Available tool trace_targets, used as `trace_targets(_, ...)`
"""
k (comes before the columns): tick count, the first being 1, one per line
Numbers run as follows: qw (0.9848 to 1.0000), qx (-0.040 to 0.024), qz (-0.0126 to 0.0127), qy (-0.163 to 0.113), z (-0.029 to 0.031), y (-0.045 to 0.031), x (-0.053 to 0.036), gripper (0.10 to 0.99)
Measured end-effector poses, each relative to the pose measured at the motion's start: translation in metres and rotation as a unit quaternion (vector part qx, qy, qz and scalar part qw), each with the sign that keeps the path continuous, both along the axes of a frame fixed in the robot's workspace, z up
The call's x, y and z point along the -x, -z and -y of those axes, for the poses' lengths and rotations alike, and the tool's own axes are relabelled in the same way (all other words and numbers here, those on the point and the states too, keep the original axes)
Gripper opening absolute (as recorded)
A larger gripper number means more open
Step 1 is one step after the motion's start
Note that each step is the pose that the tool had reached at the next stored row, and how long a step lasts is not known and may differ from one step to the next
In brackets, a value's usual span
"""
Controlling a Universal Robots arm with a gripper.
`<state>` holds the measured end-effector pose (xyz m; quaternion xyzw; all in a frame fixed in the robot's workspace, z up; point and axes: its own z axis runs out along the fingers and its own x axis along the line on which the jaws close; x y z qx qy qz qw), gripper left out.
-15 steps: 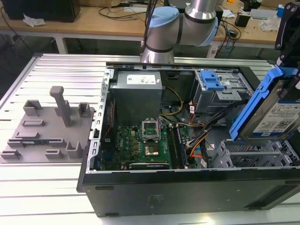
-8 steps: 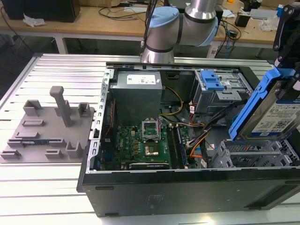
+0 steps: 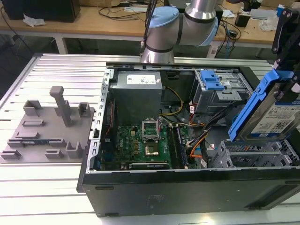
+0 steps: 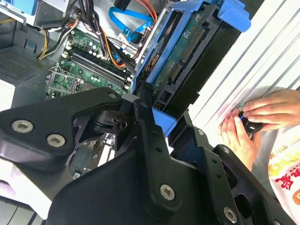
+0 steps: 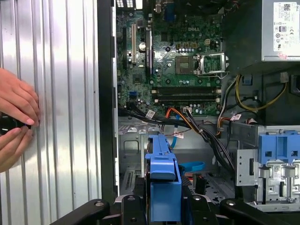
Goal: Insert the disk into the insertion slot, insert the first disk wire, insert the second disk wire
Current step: 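Insert the disk into the insertion slot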
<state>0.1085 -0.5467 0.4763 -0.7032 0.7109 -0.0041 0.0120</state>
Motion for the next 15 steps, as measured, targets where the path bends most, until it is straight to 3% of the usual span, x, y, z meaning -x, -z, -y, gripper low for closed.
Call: trace_targets(15, 1.0, 0.0, 0.0, -0.004, -0.0001, 0.0085, -0.0008, 0.369)
